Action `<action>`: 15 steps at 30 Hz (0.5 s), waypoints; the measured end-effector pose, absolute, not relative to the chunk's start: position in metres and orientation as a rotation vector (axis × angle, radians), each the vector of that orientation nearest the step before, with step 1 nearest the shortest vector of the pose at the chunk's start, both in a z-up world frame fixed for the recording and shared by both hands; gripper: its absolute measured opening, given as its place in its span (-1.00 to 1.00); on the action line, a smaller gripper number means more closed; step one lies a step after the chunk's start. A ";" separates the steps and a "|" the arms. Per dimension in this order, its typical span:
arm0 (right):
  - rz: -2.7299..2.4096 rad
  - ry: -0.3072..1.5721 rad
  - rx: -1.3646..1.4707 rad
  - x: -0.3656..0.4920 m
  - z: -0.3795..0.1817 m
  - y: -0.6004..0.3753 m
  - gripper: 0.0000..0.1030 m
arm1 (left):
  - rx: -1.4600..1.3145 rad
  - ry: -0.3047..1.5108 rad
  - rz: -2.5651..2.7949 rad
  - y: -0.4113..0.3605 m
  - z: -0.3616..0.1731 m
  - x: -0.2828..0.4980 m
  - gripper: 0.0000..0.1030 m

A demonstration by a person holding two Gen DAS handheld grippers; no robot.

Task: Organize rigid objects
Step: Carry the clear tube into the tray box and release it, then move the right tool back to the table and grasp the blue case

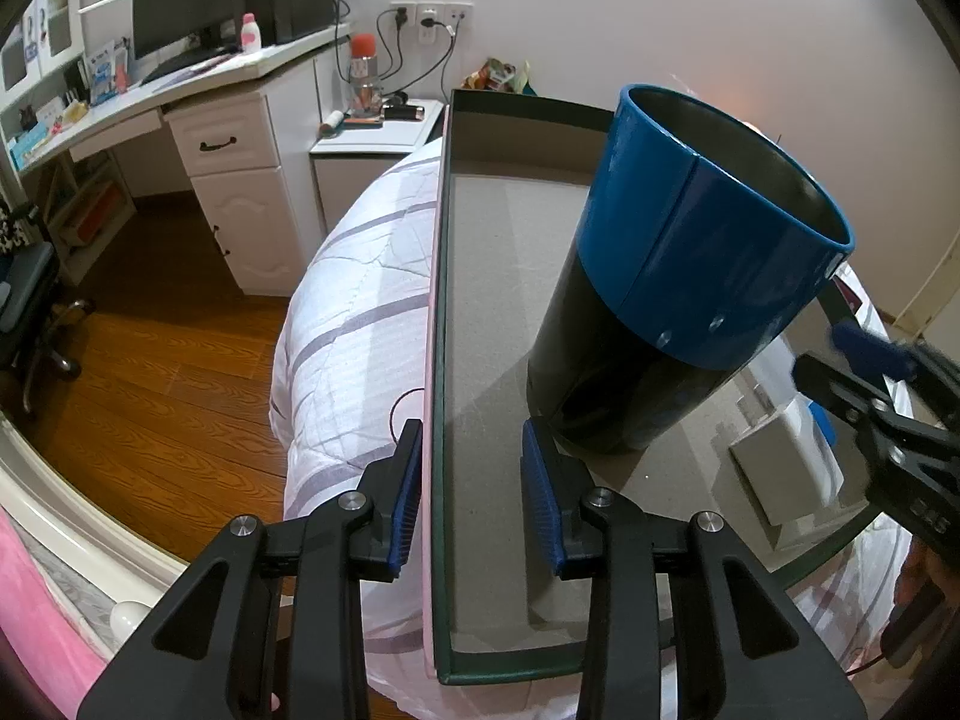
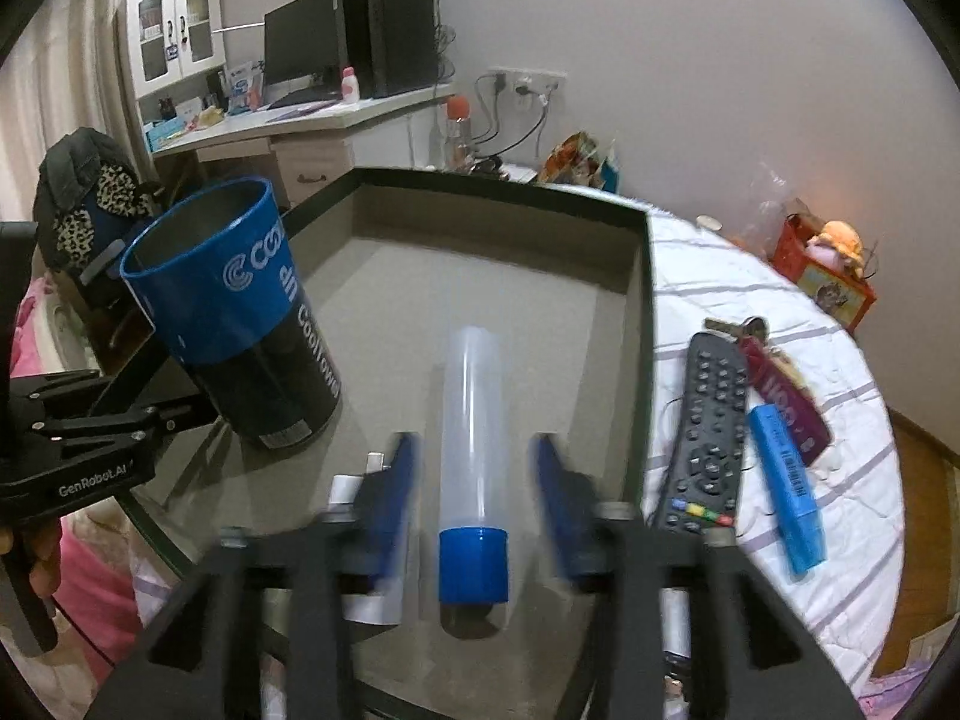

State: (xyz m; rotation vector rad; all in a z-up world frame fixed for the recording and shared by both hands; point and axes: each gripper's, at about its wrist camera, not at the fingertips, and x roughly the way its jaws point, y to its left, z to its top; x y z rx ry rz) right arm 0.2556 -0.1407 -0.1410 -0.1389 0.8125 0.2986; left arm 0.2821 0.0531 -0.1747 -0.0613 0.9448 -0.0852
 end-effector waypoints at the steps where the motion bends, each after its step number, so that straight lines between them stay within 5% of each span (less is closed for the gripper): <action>1: 0.295 0.795 -0.142 0.253 -0.138 -0.142 0.23 | -0.061 0.945 -0.085 0.053 -0.175 0.282 -0.35; 15: 0.209 0.621 0.007 0.211 -0.082 -0.217 0.62 | -0.049 0.943 -0.077 0.050 -0.171 0.277 -0.35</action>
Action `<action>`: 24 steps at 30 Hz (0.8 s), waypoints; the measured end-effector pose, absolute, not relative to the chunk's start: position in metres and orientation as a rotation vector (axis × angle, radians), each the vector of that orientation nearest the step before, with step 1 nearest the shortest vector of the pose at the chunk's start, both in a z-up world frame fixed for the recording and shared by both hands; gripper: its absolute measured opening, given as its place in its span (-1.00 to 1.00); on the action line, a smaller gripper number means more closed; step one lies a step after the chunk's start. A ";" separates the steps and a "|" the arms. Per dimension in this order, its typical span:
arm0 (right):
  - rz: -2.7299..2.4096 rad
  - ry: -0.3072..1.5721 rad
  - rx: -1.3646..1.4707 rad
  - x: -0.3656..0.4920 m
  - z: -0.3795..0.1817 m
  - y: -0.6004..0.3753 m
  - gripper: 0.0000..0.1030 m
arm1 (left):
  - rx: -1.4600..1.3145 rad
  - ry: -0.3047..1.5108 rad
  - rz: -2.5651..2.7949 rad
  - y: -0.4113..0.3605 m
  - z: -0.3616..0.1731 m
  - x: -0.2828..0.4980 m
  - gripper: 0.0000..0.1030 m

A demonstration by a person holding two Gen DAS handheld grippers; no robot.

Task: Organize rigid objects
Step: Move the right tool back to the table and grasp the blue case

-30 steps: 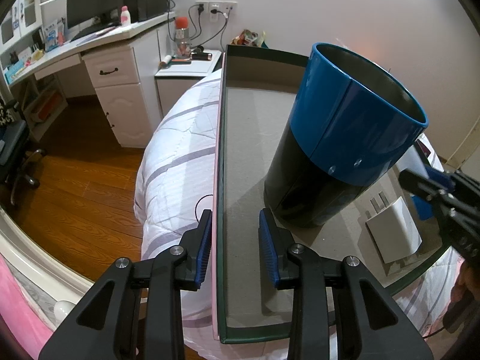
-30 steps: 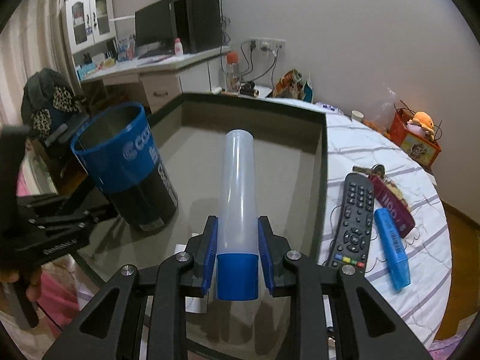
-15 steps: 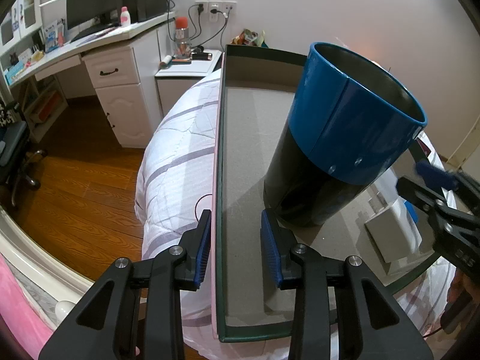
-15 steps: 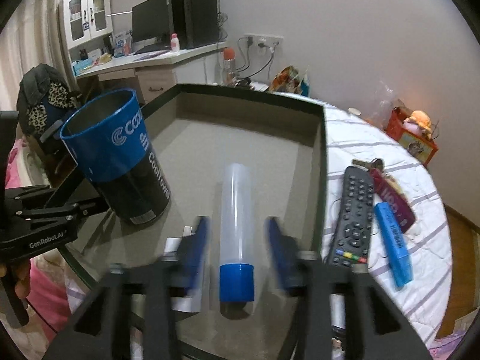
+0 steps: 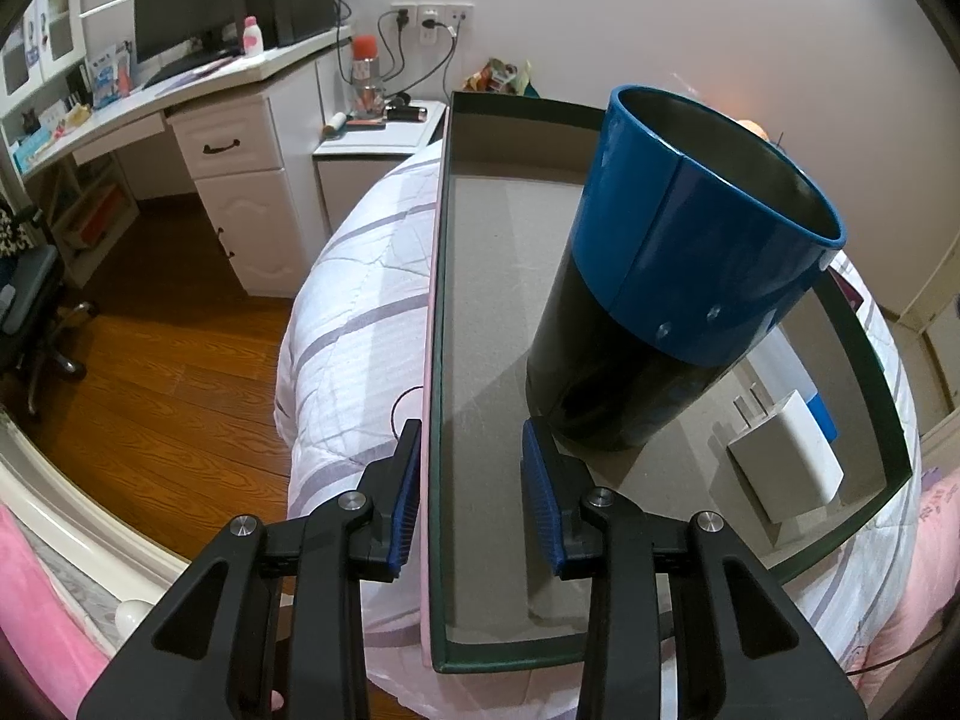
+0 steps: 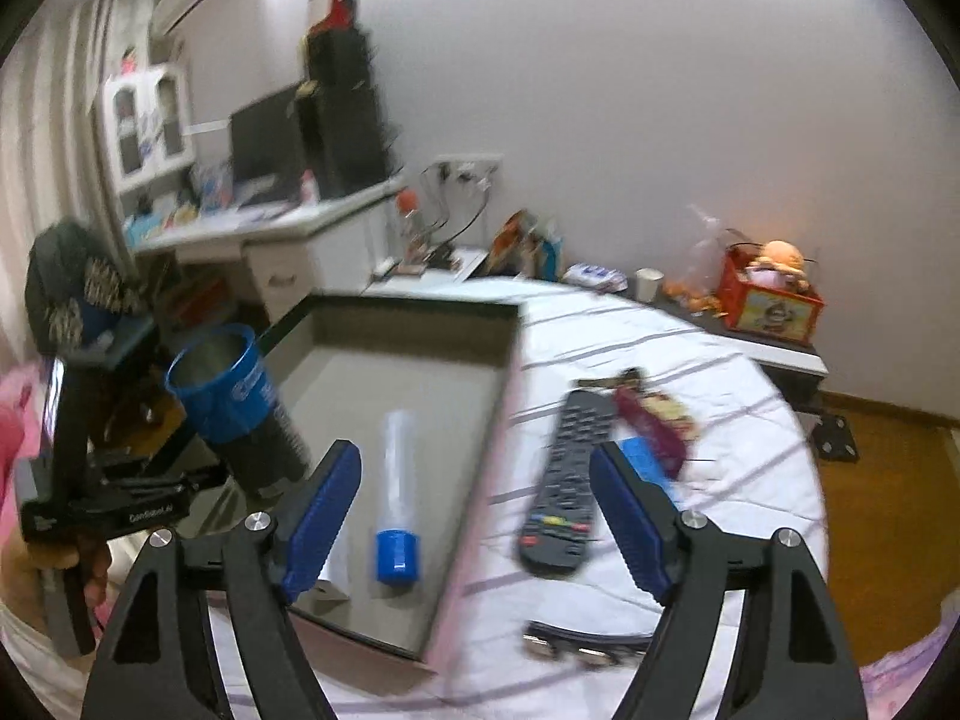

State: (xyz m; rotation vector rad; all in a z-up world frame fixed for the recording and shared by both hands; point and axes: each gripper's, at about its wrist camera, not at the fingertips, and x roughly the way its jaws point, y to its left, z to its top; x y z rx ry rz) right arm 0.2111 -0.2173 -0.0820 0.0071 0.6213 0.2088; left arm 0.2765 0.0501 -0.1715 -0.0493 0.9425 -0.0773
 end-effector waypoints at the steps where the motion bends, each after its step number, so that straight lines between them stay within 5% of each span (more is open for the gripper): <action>1: 0.180 0.605 0.021 0.207 -0.080 -0.228 0.66 | -0.050 0.942 -0.077 0.050 -0.171 0.276 -0.35; 3: 0.132 0.579 0.041 0.201 -0.076 -0.244 0.77 | -0.050 0.941 -0.075 0.050 -0.170 0.275 -0.36; 4: 0.107 0.576 0.051 0.199 -0.077 -0.253 0.99 | -0.049 0.941 -0.074 0.050 -0.170 0.275 -0.36; 24: 0.022 0.821 0.001 0.239 -0.156 -0.298 1.00 | -0.010 0.947 -0.039 0.043 -0.166 0.274 -0.49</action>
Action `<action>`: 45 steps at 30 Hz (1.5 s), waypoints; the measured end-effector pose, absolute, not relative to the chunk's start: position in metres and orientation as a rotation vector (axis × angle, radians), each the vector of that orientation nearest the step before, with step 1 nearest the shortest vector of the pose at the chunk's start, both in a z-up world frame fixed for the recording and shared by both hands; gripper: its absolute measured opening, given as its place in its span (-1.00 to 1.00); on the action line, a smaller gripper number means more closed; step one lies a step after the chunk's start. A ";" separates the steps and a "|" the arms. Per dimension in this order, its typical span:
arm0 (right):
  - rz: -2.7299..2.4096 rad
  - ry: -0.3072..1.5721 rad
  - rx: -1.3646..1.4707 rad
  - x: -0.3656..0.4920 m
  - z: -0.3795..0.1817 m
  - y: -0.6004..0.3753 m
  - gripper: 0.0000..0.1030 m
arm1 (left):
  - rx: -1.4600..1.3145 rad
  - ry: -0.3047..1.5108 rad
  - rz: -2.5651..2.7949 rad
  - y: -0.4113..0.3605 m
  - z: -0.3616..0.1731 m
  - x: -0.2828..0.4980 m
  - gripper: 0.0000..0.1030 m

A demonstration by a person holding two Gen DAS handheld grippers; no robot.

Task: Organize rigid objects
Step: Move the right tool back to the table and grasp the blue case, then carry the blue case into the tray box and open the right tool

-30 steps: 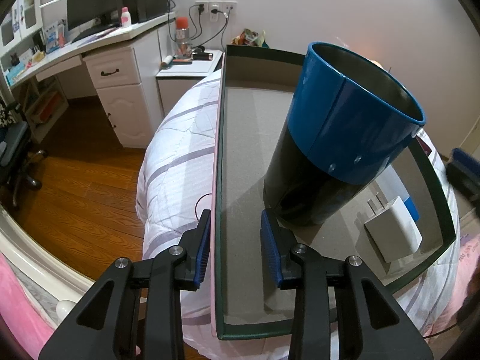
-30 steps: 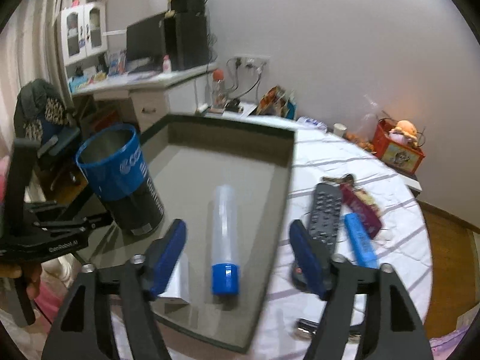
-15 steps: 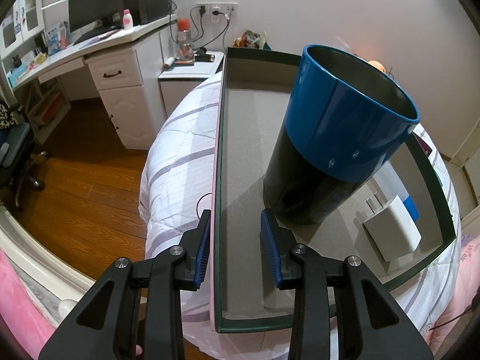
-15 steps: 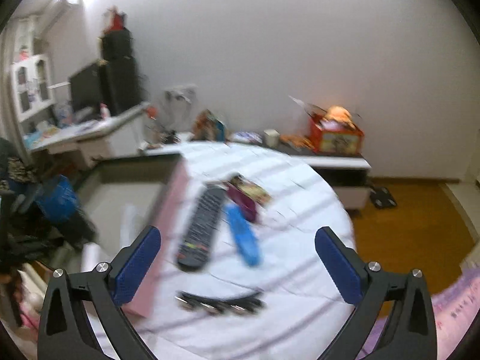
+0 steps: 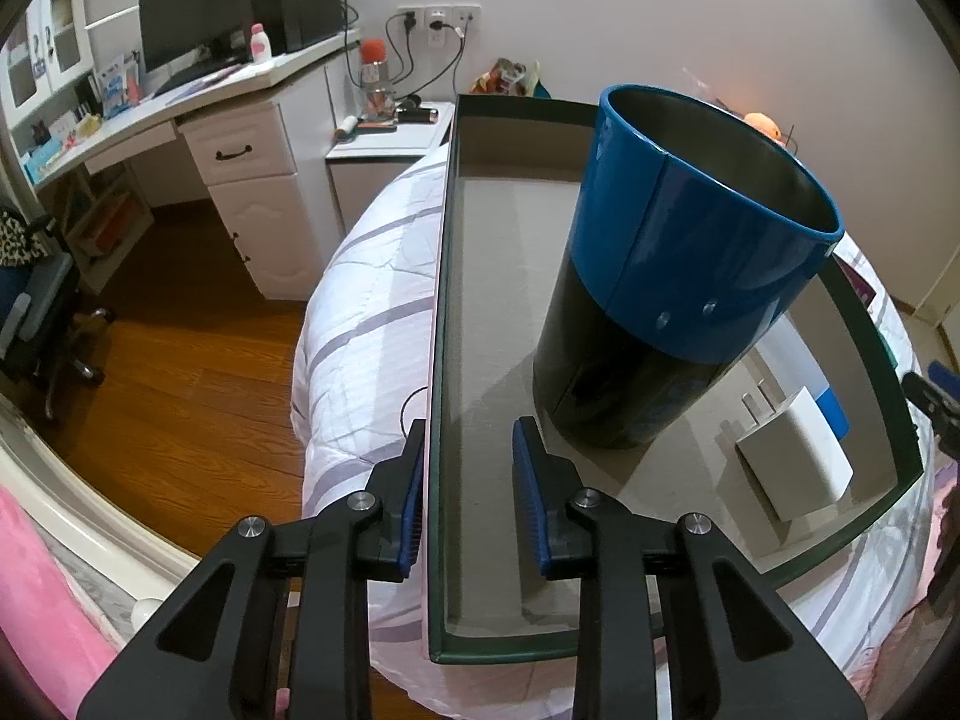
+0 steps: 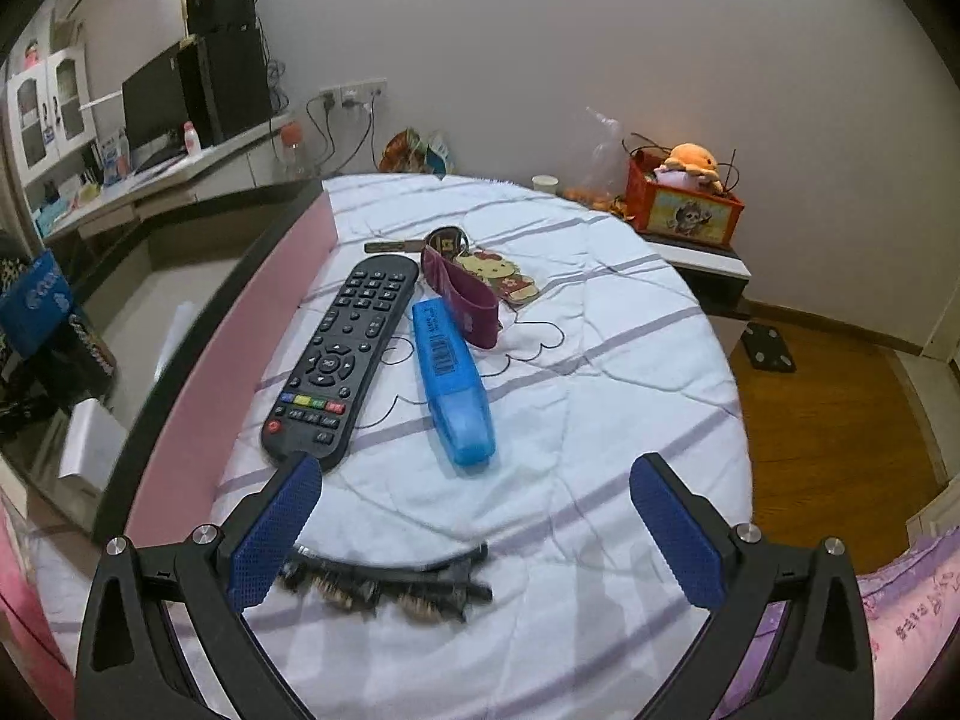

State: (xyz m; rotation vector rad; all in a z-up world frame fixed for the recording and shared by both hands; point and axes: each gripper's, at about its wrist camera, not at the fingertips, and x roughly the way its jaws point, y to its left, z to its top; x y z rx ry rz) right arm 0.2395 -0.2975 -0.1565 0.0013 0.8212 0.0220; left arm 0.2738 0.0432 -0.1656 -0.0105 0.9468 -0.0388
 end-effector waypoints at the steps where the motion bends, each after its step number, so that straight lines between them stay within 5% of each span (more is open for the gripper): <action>1: 0.025 0.826 -0.006 0.244 -0.158 -0.297 1.00 | -0.011 0.947 -0.039 0.043 -0.166 0.274 -0.49; 6: 0.042 0.863 -0.018 0.263 -0.166 -0.295 0.98 | -0.009 0.947 -0.036 0.043 -0.166 0.274 -0.49; 11: 0.070 0.872 -0.001 0.271 -0.173 -0.297 0.76 | -0.006 0.948 -0.036 0.041 -0.166 0.275 -0.49; 13: 0.083 0.884 -0.006 0.275 -0.175 -0.297 0.41 | -0.004 0.947 -0.032 0.041 -0.166 0.275 -0.49; 17: 0.093 0.896 -0.018 0.279 -0.177 -0.296 0.13 | -0.007 0.945 -0.025 0.041 -0.166 0.274 -0.49; 19: 0.100 0.896 -0.032 0.279 -0.177 -0.294 -0.45 | -0.009 0.943 -0.025 0.041 -0.167 0.274 -0.49; 45: 0.147 0.867 -0.010 0.246 -0.151 -0.287 -0.47 | -0.022 0.940 -0.039 0.045 -0.166 0.275 -0.46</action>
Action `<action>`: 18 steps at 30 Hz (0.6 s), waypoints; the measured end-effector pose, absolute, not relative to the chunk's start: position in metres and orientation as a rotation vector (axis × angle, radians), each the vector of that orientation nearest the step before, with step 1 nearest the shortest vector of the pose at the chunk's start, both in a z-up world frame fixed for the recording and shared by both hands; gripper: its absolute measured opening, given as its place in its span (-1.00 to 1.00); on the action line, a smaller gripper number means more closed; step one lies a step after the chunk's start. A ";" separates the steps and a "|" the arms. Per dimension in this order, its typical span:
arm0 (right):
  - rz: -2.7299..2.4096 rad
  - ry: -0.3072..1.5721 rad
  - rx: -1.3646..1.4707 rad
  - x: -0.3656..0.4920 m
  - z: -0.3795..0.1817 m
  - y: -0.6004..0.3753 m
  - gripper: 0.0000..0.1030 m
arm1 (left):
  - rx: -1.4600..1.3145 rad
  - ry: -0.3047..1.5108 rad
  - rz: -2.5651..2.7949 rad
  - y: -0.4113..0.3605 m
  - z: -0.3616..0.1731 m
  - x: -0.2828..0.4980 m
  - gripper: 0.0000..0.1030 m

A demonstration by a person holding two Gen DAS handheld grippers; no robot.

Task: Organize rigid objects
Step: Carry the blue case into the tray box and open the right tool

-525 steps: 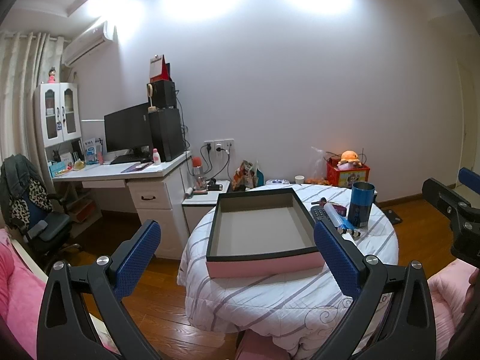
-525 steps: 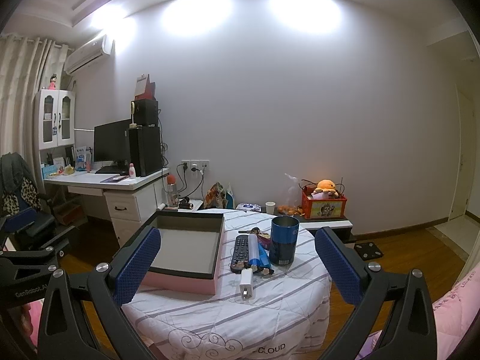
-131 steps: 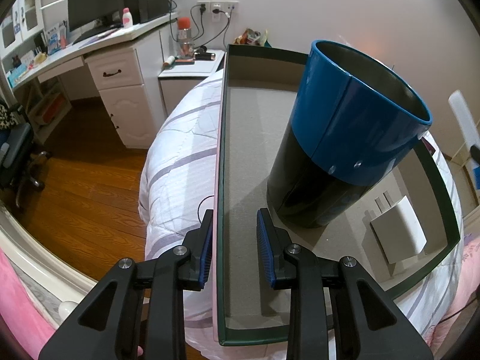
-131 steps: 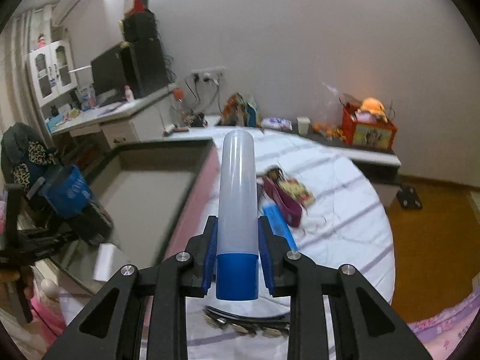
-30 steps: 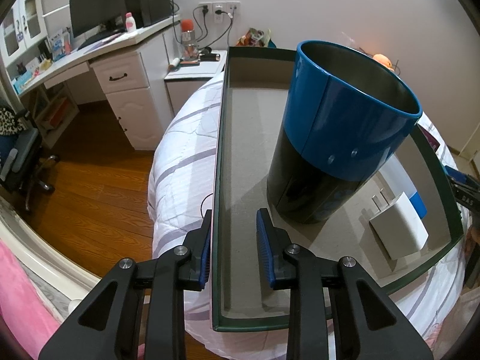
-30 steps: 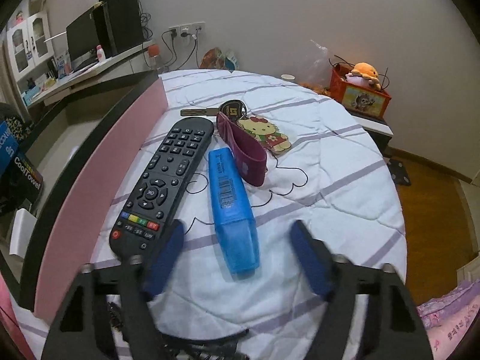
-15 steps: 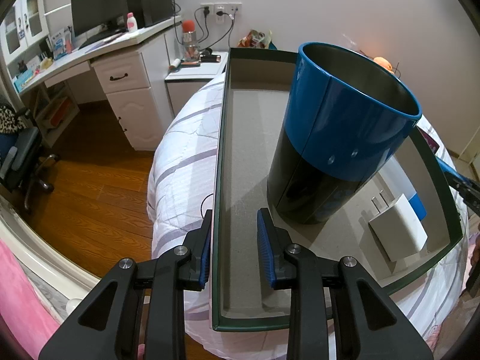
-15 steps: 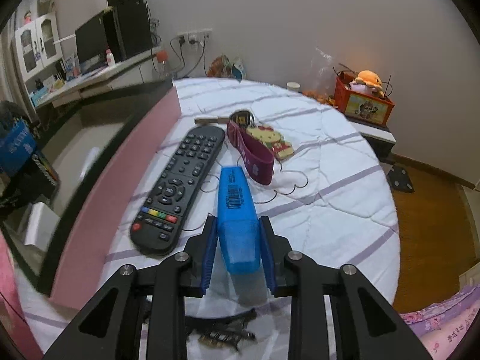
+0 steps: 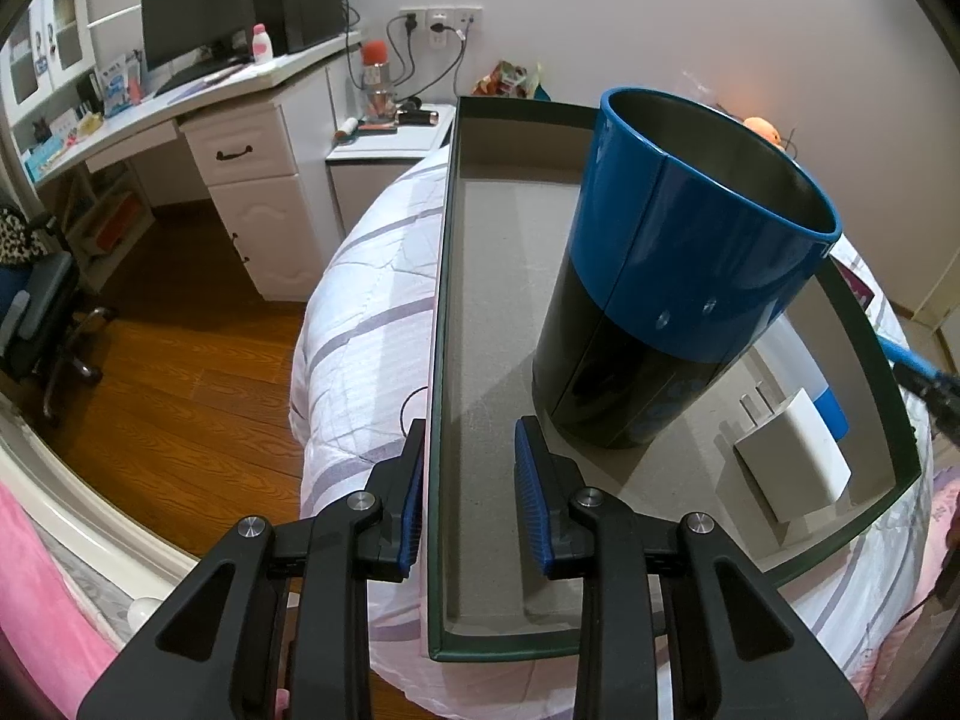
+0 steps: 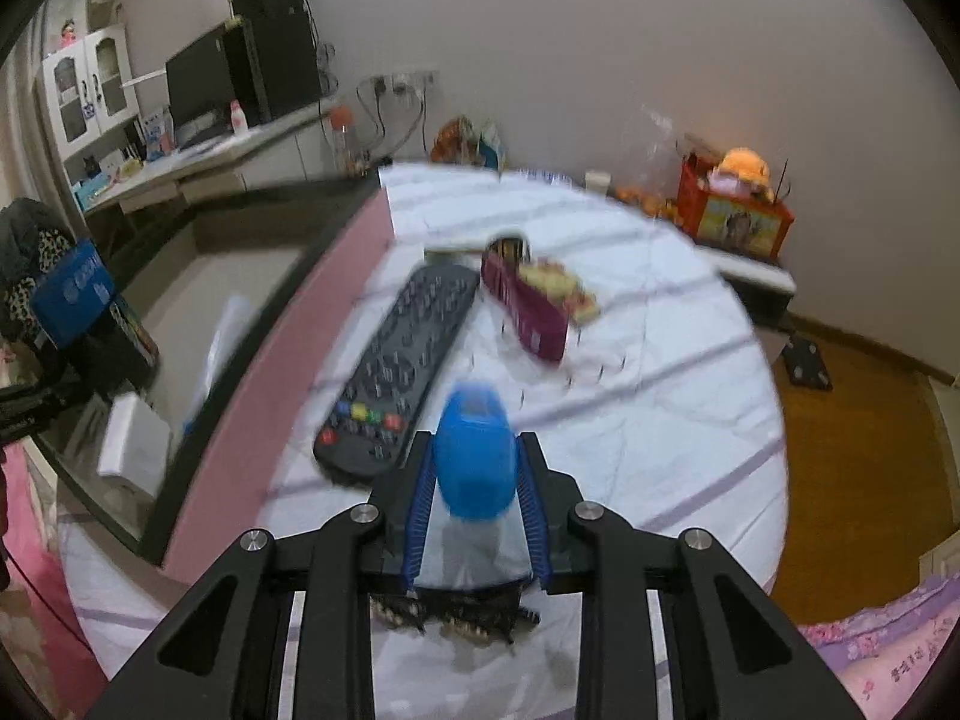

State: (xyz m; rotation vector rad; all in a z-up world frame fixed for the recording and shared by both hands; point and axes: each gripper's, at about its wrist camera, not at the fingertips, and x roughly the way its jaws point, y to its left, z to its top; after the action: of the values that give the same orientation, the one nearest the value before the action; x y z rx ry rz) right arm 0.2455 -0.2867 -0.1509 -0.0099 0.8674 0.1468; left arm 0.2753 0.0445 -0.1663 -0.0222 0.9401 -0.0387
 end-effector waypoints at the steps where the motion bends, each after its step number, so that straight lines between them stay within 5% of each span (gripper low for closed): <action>1: 0.143 0.876 -0.012 0.246 -0.155 -0.287 -0.47 | -0.022 0.940 -0.039 0.045 -0.166 0.275 -0.46; 8: 0.140 0.919 -0.019 0.258 -0.174 -0.289 -0.46 | -0.021 0.941 -0.039 0.044 -0.166 0.276 -0.46; 15: 0.131 0.916 -0.044 0.272 -0.175 -0.284 -0.22 | -0.020 0.941 -0.038 0.044 -0.166 0.276 -0.46; 18: 0.134 0.905 -0.023 0.274 -0.175 -0.286 -0.48 | -0.020 0.940 -0.038 0.044 -0.167 0.276 -0.46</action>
State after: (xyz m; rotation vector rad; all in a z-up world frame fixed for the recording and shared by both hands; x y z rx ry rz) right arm 0.2737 -0.2860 -0.1747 -0.0226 0.9054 0.1341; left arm 0.2758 0.0437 -0.1665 -0.0201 0.9402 -0.0384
